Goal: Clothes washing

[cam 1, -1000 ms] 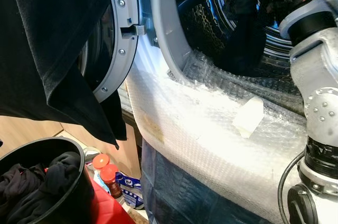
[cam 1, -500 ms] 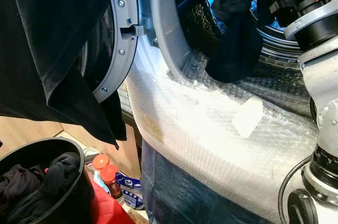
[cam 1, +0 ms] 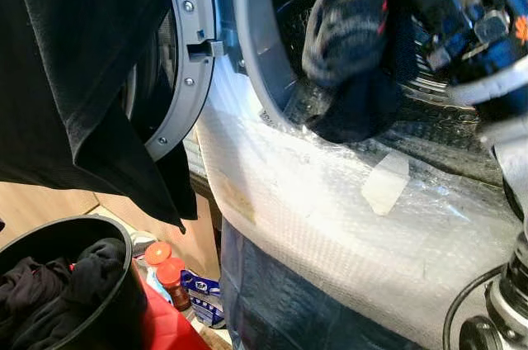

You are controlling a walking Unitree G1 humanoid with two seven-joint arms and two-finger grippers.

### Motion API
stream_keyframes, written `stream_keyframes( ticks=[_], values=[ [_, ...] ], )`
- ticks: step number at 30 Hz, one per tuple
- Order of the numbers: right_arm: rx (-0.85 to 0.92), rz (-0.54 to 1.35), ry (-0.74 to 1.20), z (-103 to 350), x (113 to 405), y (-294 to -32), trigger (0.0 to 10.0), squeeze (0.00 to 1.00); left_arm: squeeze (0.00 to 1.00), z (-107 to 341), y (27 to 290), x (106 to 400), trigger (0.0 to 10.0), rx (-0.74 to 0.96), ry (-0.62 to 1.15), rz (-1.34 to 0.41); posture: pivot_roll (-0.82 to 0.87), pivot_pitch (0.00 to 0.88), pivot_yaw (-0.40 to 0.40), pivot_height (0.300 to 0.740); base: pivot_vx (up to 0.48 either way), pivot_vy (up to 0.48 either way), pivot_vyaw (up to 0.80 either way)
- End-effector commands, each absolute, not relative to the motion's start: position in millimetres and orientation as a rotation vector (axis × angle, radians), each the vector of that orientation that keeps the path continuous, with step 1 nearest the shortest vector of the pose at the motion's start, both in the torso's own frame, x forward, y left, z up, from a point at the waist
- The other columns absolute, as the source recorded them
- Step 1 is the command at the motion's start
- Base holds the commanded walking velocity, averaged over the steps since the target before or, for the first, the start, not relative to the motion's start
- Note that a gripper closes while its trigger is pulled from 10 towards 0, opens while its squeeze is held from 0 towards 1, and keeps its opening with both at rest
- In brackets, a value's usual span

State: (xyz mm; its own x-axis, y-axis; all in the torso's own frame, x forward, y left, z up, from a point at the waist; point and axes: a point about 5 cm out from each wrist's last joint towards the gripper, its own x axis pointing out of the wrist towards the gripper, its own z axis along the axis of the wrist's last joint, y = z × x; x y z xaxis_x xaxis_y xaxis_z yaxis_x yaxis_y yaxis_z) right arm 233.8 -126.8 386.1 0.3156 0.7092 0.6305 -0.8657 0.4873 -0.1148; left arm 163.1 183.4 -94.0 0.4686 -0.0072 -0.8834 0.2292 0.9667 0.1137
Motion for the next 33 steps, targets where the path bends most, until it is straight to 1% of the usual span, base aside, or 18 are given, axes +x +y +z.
stream_keyframes(
  ticks=[1,4,8,12,14,16,17,18,19,20,21,22,25,26,28,31,32,33],
  values=[
    [0.248,1.098,-0.676,383,229,-124,10.0,0.0,0.0,-97,187,155,10.0,0.229,1.115,-0.135,-0.11,0.0,0.005,0.74,0.0,0.0,0.0],
    [0.252,1.114,-0.672,381,229,-124,10.0,0.0,0.0,-97,187,156,10.0,0.232,1.115,-0.138,-0.1,0.0,0.005,0.74,0.0,0.0,0.0],
    [0.28,1.029,-0.659,381,240,-131,10.0,0.0,0.0,-97,187,154,10.0,0.238,1.118,-0.147,-0.1,0.0,0.007,0.74,0.0,0.0,0.0],
    [0.281,1.045,-0.669,384,244,-127,10.0,0.0,0.0,-98,187,152,10.0,0.241,1.123,-0.153,-0.11,0.0,0.014,0.74,0.0,0.0,0.0],
    [0.284,1.036,-0.685,391,253,-125,10.0,0.0,0.0,-98,186,152,10.0,0.24,1.124,-0.154,-0.11,0.0,0.014,0.74,0.0,0.0,0.0],
    [0.283,0.945,-0.682,401,274,-128,10.0,0.0,0.0,-98,185,153,10.0,0.238,1.122,-0.155,-0.11,0.0,0.017,0.74,0.0,0.0,0.0],
    [0.272,0.861,-0.668,406,289,-132,10.0,0.0,0.0,-98,185,153,10.0,0.237,1.121,-0.155,-0.11,0.0,0.017,0.74,0.0,0.0,0.0],
    [0.25,0.603,-0.601,415,325,-147,10.0,0.0,0.0,-98,184,154,10.0,0.237,1.12,-0.158,-0.11,0.0,0.017,0.74,0.0,0.0,0.0],
    [0.302,0.263,-0.455,416,360,-174,10.0,0.0,0.0,-98,184,155,10.0,0.238,1.118,-0.157,-0.11,0.0,0.014,0.74,0.0,0.0,0.0],
    [0.112,-0.187,-0.374,411,374,-219,10.0,0.0,0.0,-97,184,155,10.0,0.235,1.115,-0.153,-0.11,0.0,0.004,0.74,0.0,0.0,0.0],
    [0.057,-0.365,-0.384,410,372,-243,10.0,0.0,0.0,-98,184,155,10.0,0.233,1.114,-0.152,-0.1,0.0,-0.001,0.74,0.0,0.0,0.0],
    [0.094,-0.349,-0.382,408,372,-242,10.0,0.0,0.0,-98,183,155,10.0,0.232,1.115,-0.15,-0.1,0.0,-0.001,0.74,0.0,0.0,0.0],
    [0.11,-0.104,-0.376,394,375,-204,10.0,0.0,0.0,-100,184,149,10.0,0.227,1.128,-0.156,-0.1,0.0,0.008,0.74,0.0,0.0,0.0],
    [0.09,-0.016,-0.445,401,371,-191,10.0,0.0,0.0,-100,184,149,10.0,0.227,1.13,-0.156,-0.1,0.0,0.008,0.74,0.0,0.0,0.0],
    [0.103,0.077,-0.522,411,365,-181,10.0,0.0,0.0,-99,185,150,10.0,0.229,1.129,-0.156,-0.11,0.0,0.01,0.74,0.0,0.0,0.0],
    [0.206,0.263,-0.644,427,347,-169,10.0,0.0,0.0,-99,187,151,10.0,0.233,1.127,-0.156,-0.11,0.0,0.01,0.74,0.0,0.0,0.0],
    [0.265,0.329,-0.682,432,339,-167,10.0,0.0,0.0,-98,187,152,10.0,0.233,1.126,-0.155,-0.11,0.0,0.008,0.74,0.0,0.0,0.0],
    [0.374,0.454,-0.739,437,325,-165,10.0,0.0,0.0,-98,187,152,10.0,0.232,1.124,-0.154,-0.11,0.0,0.009,0.74,0.0,0.0,0.0]
  ],
)
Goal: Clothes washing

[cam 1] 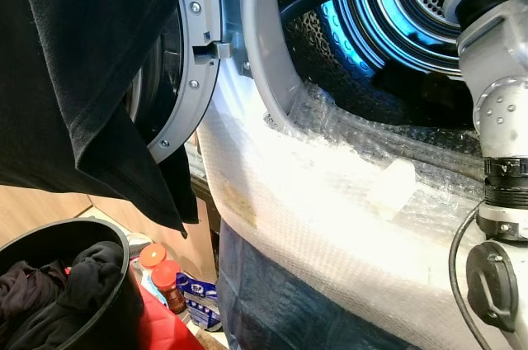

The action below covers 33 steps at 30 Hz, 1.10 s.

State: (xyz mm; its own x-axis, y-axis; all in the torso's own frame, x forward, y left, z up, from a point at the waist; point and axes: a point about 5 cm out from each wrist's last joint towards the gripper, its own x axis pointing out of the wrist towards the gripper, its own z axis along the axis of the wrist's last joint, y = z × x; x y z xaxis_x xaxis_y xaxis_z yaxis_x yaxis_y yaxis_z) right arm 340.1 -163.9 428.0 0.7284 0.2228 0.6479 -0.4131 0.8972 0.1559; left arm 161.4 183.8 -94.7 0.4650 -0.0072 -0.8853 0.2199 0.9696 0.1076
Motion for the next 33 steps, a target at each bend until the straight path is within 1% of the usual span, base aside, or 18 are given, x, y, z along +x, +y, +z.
stream_keyframes(
  ticks=[1,3,6,11,12,14,15,18,19,20,22,24,26,29,30,33],
  values=[
    [0.401,0.492,-0.755,438,321,-164,10.0,0.0,0.0,-98,187,152,10.0,0.231,1.124,-0.154,-0.11,0.0,0.009,0.74,0.0,0.0,0.0],
    [0.455,0.606,-0.776,436,310,-162,10.0,0.0,0.0,-98,187,152,10.0,0.23,1.125,-0.156,-0.1,0.0,0.008,0.74,0.0,0.0,0.0],
    [0.455,0.739,-0.81,433,299,-158,10.0,0.0,0.0,-99,186,151,10.0,0.228,1.129,-0.157,-0.11,0.0,0.01,0.74,0.0,0.0,0.0],
    [0.374,1.009,-0.839,422,264,-141,10.0,0.0,0.0,-100,187,147,10.0,0.229,1.14,-0.161,-0.11,0.0,0.009,0.74,0.0,0.0,0.0],
    [0.348,1.088,-0.828,417,253,-136,10.0,0.0,0.0,-100,186,147,10.0,0.23,1.142,-0.163,-0.12,0.0,0.011,0.74,0.0,0.0,0.0],
    [0.348,1.088,-0.828,417,253,-136,10.0,0.0,0.0,-100,186,147,10.0,0.23,1.142,-0.163,-0.12,0.0,0.011,0.74,0.0,0.0,0.0],
    [0.305,1.153,-0.801,410,245,-132,10.0,0.0,0.0,-100,186,147,10.0,0.231,1.141,-0.166,-0.12,0.0,0.014,0.74,0.0,0.0,0.0],
    [0.283,1.294,-0.762,399,229,-125,10.0,0.0,0.0,-100,185,147,10.0,0.234,1.141,-0.172,-0.12,0.0,0.01,0.74,0.0,0.0,0.0],
    [0.283,1.294,-0.762,399,229,-125,10.0,0.0,0.0,-100,185,147,10.0,0.234,1.141,-0.172,-0.12,0.0,0.01,0.74,0.0,0.0,0.0],
    [0.314,1.374,-0.763,397,216,-123,10.0,0.0,0.0,-100,185,147,10.0,0.233,1.14,-0.169,-0.12,0.0,0.01,0.74,0.0,0.0,0.0],
    [0.33,1.389,-0.764,397,212,-123,10.0,0.0,0.0,-100,185,147,10.0,0.233,1.14,-0.168,-0.12,0.0,0.01,0.74,0.0,0.0,0.0],
    [0.42,1.471,-0.746,397,202,-118,10.0,0.0,0.0,-100,186,147,10.0,0.232,1.14,-0.166,-0.12,0.0,0.009,0.74,0.0,0.0,0.0],
    [0.497,1.548,-0.692,390,193,-112,10.0,0.0,0.0,-101,185,147,10.0,0.233,1.143,-0.167,-0.12,0.0,0.002,0.74,0.0,0.0,0.0],
    [0.605,1.648,-0.595,373,180,-113,10.0,0.0,0.0,-101,185,146,10.0,0.231,1.146,-0.167,-0.13,0.002,0.0,0.74,0.0,0.0,0.0],
    [0.647,1.724,-0.534,360,170,-111,10.0,0.0,0.0,-101,184,145,10.0,0.23,1.147,-0.169,-0.13,0.006,0.0,0.74,0.0,0.0,0.0],
    [0.653,1.774,-0.479,347,163,-111,10.0,0.0,0.0,-101,183,145,10.0,0.229,1.148,-0.171,-0.13,0.008,0.0,0.74,0.0,0.0,0.0]
  ],
)
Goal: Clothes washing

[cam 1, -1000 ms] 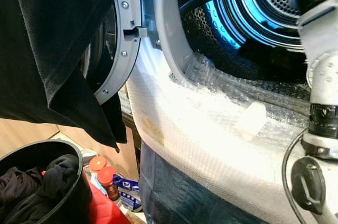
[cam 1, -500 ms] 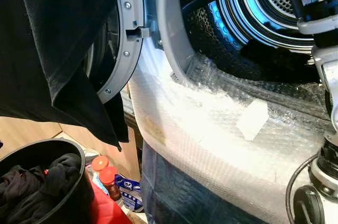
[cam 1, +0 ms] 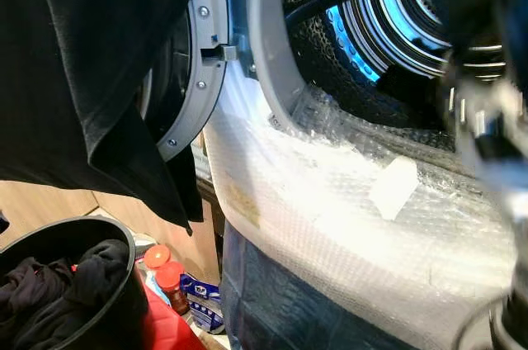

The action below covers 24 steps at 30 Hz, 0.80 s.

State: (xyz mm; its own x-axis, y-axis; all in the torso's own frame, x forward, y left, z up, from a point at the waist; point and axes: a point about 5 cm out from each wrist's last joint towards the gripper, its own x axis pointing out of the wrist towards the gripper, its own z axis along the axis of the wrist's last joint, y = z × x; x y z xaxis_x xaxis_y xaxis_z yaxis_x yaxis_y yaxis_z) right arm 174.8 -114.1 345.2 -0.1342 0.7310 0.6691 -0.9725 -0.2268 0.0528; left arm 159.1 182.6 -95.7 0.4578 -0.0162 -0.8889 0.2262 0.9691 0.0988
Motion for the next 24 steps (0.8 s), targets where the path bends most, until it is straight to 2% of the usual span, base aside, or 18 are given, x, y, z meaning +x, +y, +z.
stream_keyframes(
  ticks=[1,5,7,8,10,15,21,24],
  values=[
    [0.657,1.776,-0.472,346,162,-112,10.0,0.0,0.0,-101,183,145,10.0,0.228,1.148,-0.171,-0.13,0.008,0.0,0.74,0.0,0.0,0.0],
    [0.732,1.777,-0.289,319,159,-106,10.0,0.0,0.0,-101,180,146,10.0,0.226,1.144,-0.178,-0.13,0.011,-0.005,0.74,0.0,0.0,0.0],
    [0.751,1.771,-0.264,316,160,-106,10.0,0.0,0.0,-101,180,146,10.0,0.225,1.143,-0.178,-0.13,0.011,-0.005,0.74,0.0,0.0,0.0],
    [0.733,1.735,-0.152,297,161,-105,10.0,0.0,0.0,-101,179,146,10.0,0.225,1.143,-0.179,-0.13,0.013,-0.007,0.74,0.0,0.0,0.0],
    [0.734,1.704,-0.056,276,161,-108,10.0,0.0,0.0,-101,179,146,10.0,0.226,1.143,-0.181,-0.13,0.013,-0.009,0.74,0.0,0.0,0.0],
    [0.77,1.649,0.074,245,160,-115,10.0,0.0,0.0,-101,178,147,10.0,0.225,1.143,-0.181,-0.12,0.016,-0.01,0.74,0.0,0.0,0.0],
    [0.682,1.522,0.355,178,158,-129,10.0,0.0,0.0,-102,178,144,10.0,0.225,1.148,-0.18,-0.12,0.013,-0.011,0.74,0.0,0.0,0.0],
    [0.66,1.394,0.471,145,162,-138,10.0,0.0,0.0,-102,179,144,10.0,0.224,1.149,-0.174,-0.11,0.01,-0.019,0.74,0.0,0.0,0.0]
  ],
)
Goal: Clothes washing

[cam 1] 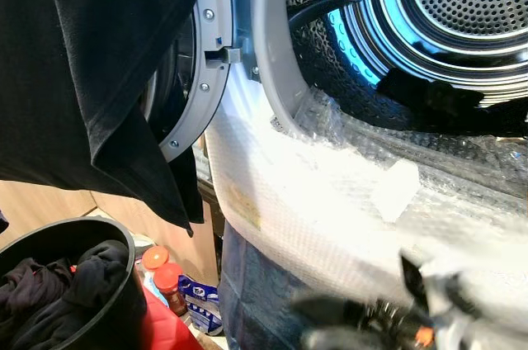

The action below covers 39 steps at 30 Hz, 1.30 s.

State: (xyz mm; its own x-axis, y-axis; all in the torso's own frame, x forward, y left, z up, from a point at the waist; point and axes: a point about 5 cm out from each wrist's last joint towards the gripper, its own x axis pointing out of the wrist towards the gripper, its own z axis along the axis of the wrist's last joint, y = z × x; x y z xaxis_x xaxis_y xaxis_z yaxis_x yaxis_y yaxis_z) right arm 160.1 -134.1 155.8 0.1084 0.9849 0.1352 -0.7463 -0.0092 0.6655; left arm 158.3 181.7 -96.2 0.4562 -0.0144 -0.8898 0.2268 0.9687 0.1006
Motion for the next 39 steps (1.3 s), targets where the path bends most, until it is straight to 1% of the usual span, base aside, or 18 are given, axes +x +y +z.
stream_keyframes(
  ticks=[1,4,5,7,9,13,18,19,20,21,23,25,27,29,30,31,36,39],
  values=[
    [0.661,1.331,0.493,130,166,-144,10.0,0.0,0.0,-102,179,144,10.0,0.221,1.149,-0.169,-0.11,0.01,-0.02,0.74,0.0,0.0,0.0],
    [0.69,1.155,0.531,101,180,-154,10.0,0.0,0.0,-103,179,142,10.0,0.221,1.152,-0.168,-0.11,0.01,-0.019,0.74,0.0,0.0,0.0],
    [0.69,1.155,0.531,101,180,-154,10.0,0.0,0.0,-103,179,142,10.0,0.221,1.152,-0.168,-0.11,0.01,-0.019,0.74,0.0,0.0,0.0],
    [0.664,1.086,0.605,76,178,-159,10.0,0.0,0.0,-103,179,141,10.0,0.222,1.155,-0.17,-0.11,0.009,-0.018,0.74,0.0,0.0,0.0],
    [0.692,0.963,0.7,47,174,-163,10.0,0.0,0.0,-103,179,141,10.0,0.222,1.156,-0.17,-0.1,0.006,-0.025,0.74,0.0,0.0,0.0],
    [0.734,0.869,0.73,25,173,-169,10.0,0.0,0.0,-104,178,140,10.0,0.22,1.156,-0.168,-0.09,0.006,-0.027,0.74,0.0,0.0,0.0],
    [0.747,1.083,0.733,29,149,-172,10.0,0.0,0.0,-104,178,140,10.0,0.223,1.157,-0.172,-0.09,0.005,-0.02,0.74,0.0,0.0,0.0],
    [0.747,1.083,0.733,29,149,-172,10.0,0.0,0.0,-104,178,140,10.0,0.223,1.157,-0.172,-0.09,0.005,-0.02,0.74,0.0,0.0,0.0],
    [0.715,1.105,0.758,25,146,-172,10.0,0.0,0.0,-104,178,140,10.0,0.226,1.158,-0.175,-0.09,0.005,-0.02,0.74,0.0,0.0,0.0],
    [0.635,1.168,0.865,11,133,-174,10.0,0.0,0.0,-104,178,139,10.0,0.232,1.163,-0.18,-0.1,0.003,-0.02,0.74,0.0,0.0,0.0],
    [0.64,1.171,0.875,9,132,-174,10.0,0.0,0.0,-104,178,139,10.0,0.232,1.164,-0.18,-0.1,0.003,-0.02,0.74,0.0,0.0,0.0],
    [0.57,1.213,0.932,0,125,-175,10.0,0.0,0.0,-104,178,138,10.0,0.232,1.166,-0.179,-0.09,0.002,-0.023,0.74,0.0,0.0,0.0],
    [0.447,1.229,1.058,-19,117,-178,10.0,0.0,0.0,-105,178,138,10.0,0.231,1.168,-0.178,-0.09,0.0,-0.021,0.74,0.0,0.0,0.0],
    [0.436,1.174,1.094,-31,118,-180,10.0,0.0,0.0,-105,178,137,10.0,0.23,1.169,-0.179,-0.09,0.0,-0.021,0.74,0.0,0.0,0.0],
    [0.402,1.086,1.11,-43,123,-184,10.0,0.0,0.0,-105,177,137,10.0,0.229,1.168,-0.178,-0.08,0.0,-0.024,0.74,0.0,0.0,0.0],
    [0.402,1.086,1.11,-43,123,-184,10.0,0.0,0.0,-105,177,137,10.0,0.229,1.168,-0.178,-0.08,0.0,-0.024,0.74,0.0,0.0,0.0],
    [0.292,0.799,1.108,-65,140,-194,10.0,0.0,0.0,-105,177,138,10.0,0.226,1.165,-0.172,-0.06,0.001,-0.02,0.74,0.0,0.0,0.0],
    [0.308,0.663,1.082,-71,146,-192,10.0,0.0,0.0,-105,178,138,10.0,0.228,1.168,-0.17,-0.07,0.002,-0.017,0.74,0.0,0.0,0.0]
  ],
)
